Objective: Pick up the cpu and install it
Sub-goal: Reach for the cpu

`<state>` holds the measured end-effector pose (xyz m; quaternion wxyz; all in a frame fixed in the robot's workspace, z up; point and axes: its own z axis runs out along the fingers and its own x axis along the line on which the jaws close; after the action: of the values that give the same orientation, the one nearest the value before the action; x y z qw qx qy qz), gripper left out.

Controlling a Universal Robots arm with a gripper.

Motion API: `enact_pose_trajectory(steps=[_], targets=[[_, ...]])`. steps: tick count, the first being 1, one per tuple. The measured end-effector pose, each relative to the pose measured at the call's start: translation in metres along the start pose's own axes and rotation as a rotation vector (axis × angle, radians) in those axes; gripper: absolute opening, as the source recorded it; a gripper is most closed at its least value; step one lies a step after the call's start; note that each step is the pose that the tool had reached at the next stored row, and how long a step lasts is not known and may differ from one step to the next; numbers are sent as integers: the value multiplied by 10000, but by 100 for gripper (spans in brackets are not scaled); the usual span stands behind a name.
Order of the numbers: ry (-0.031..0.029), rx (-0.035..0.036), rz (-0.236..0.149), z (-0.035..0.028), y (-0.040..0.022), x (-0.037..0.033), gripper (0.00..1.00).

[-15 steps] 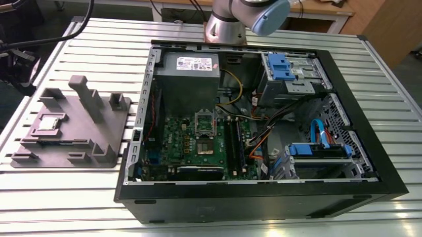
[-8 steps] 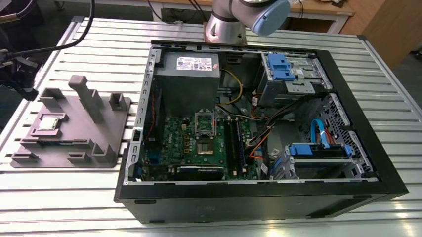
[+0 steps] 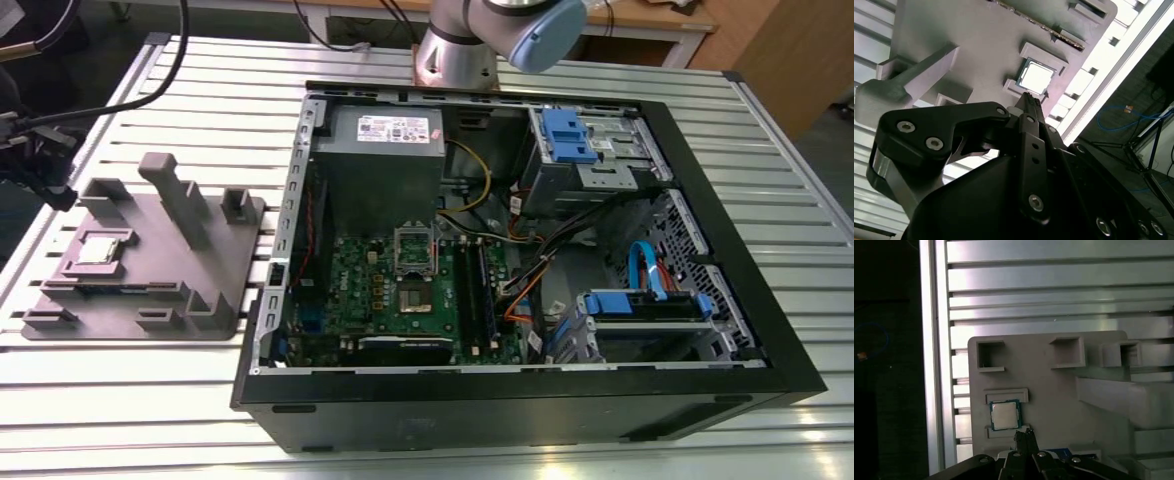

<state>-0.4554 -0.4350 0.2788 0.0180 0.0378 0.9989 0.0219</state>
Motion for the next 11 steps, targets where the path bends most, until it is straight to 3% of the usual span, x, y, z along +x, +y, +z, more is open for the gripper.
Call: enact_pose_trajectory(steps=[2,11], targets=[[0,0,0,34,-3,14,10],[-3,-3,0,73,-5,22,10]])
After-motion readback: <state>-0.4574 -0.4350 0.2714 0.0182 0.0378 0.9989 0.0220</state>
